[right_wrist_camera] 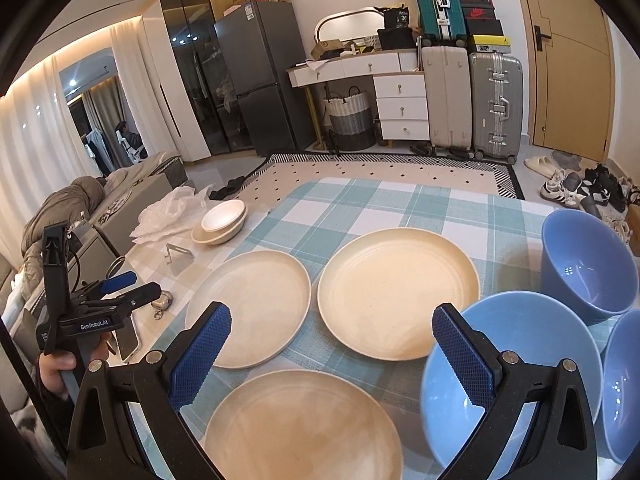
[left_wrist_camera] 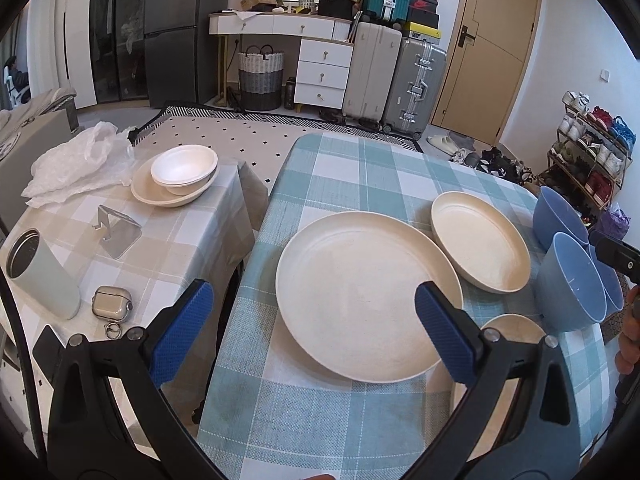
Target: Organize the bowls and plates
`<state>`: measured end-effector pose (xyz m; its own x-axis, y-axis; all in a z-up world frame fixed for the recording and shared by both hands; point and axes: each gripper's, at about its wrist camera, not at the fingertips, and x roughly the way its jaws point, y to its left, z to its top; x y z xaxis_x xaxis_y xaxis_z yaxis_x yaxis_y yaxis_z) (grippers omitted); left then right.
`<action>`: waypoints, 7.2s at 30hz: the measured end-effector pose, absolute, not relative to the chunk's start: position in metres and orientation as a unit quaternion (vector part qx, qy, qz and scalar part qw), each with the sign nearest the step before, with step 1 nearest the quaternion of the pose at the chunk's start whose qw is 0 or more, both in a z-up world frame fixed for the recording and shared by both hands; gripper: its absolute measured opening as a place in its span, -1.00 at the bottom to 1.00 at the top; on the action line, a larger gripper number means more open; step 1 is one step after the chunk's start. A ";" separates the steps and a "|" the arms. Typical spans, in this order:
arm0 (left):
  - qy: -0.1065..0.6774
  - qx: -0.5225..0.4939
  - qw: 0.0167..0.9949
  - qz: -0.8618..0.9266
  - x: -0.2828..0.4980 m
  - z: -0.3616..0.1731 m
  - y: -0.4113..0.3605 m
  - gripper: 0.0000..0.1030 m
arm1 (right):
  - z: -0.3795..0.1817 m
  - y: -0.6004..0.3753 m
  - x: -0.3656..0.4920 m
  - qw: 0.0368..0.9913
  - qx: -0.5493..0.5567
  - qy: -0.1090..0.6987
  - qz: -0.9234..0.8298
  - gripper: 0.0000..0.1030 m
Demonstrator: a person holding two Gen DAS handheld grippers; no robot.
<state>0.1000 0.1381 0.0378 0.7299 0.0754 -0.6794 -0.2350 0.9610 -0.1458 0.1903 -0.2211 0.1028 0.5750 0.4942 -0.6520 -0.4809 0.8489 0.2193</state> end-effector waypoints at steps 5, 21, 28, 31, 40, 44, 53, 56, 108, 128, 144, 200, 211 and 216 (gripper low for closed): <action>0.372 -0.116 0.917 0.087 0.115 0.021 0.142 0.95 | 0.089 -0.205 0.203 0.877 0.008 0.389 0.283 1.00; 0.411 -0.134 0.898 0.083 0.148 -0.027 0.159 0.94 | 0.038 -0.166 0.229 0.841 0.001 0.443 0.312 0.76; 0.426 -0.151 0.890 0.068 0.156 -0.041 0.164 0.81 | 0.017 -0.148 0.236 0.819 0.000 0.471 0.327 0.56; 0.427 -0.151 0.889 0.059 0.158 -0.045 0.165 0.76 | 0.009 -0.143 0.237 0.811 0.000 0.483 0.329 0.46; 0.434 -0.155 0.886 0.054 0.162 -0.056 0.167 0.31 | -0.018 -0.121 0.244 0.788 0.002 0.512 0.341 0.22; 0.441 -0.157 0.883 0.047 0.165 -0.061 0.168 0.20 | -0.022 -0.114 0.244 0.785 0.000 0.518 0.341 0.16; 0.458 -0.144 0.877 0.040 0.174 -0.073 0.160 -0.32 | -0.032 -0.107 0.256 0.780 0.013 0.535 0.325 -0.16; 0.456 -0.141 0.877 0.044 0.174 -0.074 0.162 -0.51 | -0.033 -0.107 0.257 0.783 0.010 0.534 0.318 -0.31; 0.396 -0.097 0.912 0.040 0.105 0.019 0.092 -0.62 | 0.045 -0.164 0.194 0.844 -0.004 0.441 0.306 -0.50; 0.382 -0.078 0.921 0.010 0.061 0.037 0.034 -0.62 | 0.068 -0.214 0.143 0.860 0.011 0.423 0.285 -0.50; 0.380 -0.062 0.923 -0.012 0.037 0.027 0.000 -0.62 | 0.067 -0.245 0.104 0.871 0.018 0.415 0.261 -0.50; 0.425 0.014 0.905 -0.016 0.029 -0.047 -0.056 -0.44 | 0.006 -0.263 0.062 0.876 -0.057 0.444 0.180 -0.48; 0.423 0.018 0.906 -0.018 0.027 -0.049 -0.055 -0.35 | -0.006 -0.263 0.061 0.874 -0.065 0.449 0.174 -0.46; 0.423 0.020 0.906 -0.019 0.024 -0.049 -0.058 -0.24 | -0.009 -0.262 0.060 0.876 -0.062 0.446 0.175 -0.46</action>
<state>0.0240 -0.0582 -0.0486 0.6408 -0.0180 -0.7675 0.0519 0.9985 0.0199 0.0604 -0.2621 -0.0089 0.5413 0.2505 -0.8026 -0.3614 0.9312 0.0468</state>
